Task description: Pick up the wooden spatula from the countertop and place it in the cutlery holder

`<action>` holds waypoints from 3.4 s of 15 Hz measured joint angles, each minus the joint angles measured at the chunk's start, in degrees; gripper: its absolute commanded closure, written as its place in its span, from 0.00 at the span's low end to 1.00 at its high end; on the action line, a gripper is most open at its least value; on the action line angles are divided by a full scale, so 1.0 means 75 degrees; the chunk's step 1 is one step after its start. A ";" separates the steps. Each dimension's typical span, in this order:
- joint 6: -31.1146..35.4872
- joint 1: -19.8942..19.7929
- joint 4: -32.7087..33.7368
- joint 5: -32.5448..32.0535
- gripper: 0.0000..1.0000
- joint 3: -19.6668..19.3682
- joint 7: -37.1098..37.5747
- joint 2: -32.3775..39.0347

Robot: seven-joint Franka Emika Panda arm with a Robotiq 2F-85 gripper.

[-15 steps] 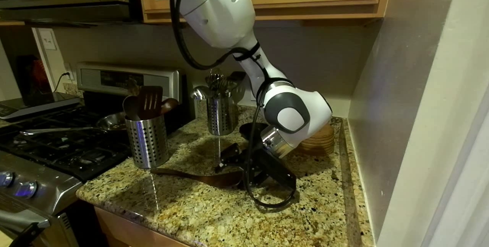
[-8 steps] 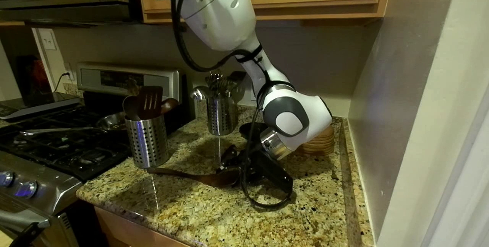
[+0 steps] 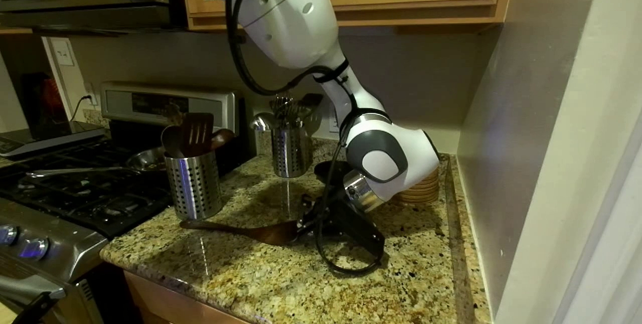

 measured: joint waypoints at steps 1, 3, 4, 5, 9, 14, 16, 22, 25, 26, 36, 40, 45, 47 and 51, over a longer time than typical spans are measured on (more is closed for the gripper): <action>-0.0018 -0.0010 0.0000 0.0056 0.93 -0.0025 -0.0008 0.0000; -0.0077 -0.0076 0.0000 0.0178 0.93 -0.0043 -0.0026 -0.0001; -0.0077 -0.0100 0.0000 0.0226 0.93 -0.0059 -0.0041 0.0002; -0.0077 -0.0126 0.0000 0.0263 0.93 -0.0073 -0.0057 0.0003; -0.0077 -0.0200 0.0000 0.0381 0.93 -0.0169 -0.0093 0.0003; -0.0003 -0.0205 0.0010 0.0404 0.48 -0.0421 -0.0093 0.0003; 0.0083 -0.0205 0.0016 0.0404 0.34 -0.0462 -0.0092 0.0003; 0.0193 -0.0187 0.0076 0.0404 0.01 -0.0451 -0.0092 0.0003; 0.0185 -0.0176 0.0078 0.0404 0.00 -0.0408 -0.0092 0.0003; 0.0180 -0.0173 0.0078 0.0404 0.00 -0.0393 -0.0092 0.0003; 0.0133 -0.0126 0.0063 0.0398 0.00 -0.0249 -0.0092 0.0007; 0.0126 -0.0043 0.0010 0.0385 0.00 -0.0226 -0.0092 0.0007; 0.0126 -0.0041 -0.0064 0.0385 0.11 -0.0248 -0.0092 0.0006; 0.0127 -0.0041 -0.0081 0.0385 0.33 -0.0256 -0.0092 0.0007; 0.0127 -0.0042 -0.0160 0.0385 0.61 -0.0279 -0.0092 0.0007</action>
